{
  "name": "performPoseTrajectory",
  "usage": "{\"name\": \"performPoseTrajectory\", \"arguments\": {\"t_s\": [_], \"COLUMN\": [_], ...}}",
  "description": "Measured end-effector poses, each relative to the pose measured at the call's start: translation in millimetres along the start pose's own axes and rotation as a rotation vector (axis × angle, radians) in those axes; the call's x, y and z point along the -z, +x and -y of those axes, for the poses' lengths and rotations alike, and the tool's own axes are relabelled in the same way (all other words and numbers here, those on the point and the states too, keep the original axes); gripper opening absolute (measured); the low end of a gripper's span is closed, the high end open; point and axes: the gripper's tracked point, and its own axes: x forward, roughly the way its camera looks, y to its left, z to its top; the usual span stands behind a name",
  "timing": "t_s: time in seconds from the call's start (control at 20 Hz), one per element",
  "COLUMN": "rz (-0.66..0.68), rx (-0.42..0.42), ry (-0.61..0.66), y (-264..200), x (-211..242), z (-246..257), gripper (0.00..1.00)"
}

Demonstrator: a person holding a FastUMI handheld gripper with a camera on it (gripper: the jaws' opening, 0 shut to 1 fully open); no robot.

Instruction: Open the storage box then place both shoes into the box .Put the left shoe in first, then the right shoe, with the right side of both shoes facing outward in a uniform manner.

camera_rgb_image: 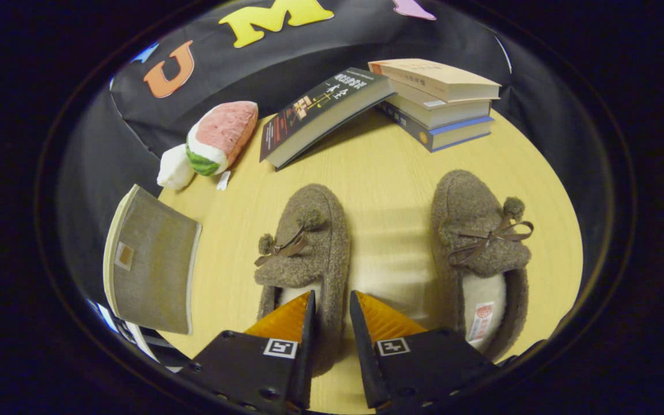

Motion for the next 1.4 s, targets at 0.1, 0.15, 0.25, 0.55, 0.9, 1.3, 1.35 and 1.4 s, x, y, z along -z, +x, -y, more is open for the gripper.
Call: {"name": "performPoseTrajectory", "arguments": {"t_s": [0.1,0.15,0.25,0.55,0.9,1.3,1.35,1.4], "rz": [-0.005,-0.015,-0.019,-0.021,0.031,0.18,0.2,0.218], "rx": [0.005,0.008,0.015,-0.003,-0.037,-0.127,-0.139,-0.151], "ry": [0.031,0.034,0.047,0.152,0.251,0.285,0.282,0.278], "y": [1,0,0,-12,-55,-131,-139,-146], "x": [-2,1,1,4,-5,-47,-53,-58], "z": [1,1,0,-8,-41,-135,-151,-167], "gripper": [0.21,0.07,0.01,0.0,0.0,0.0,0.0,0.0]}}
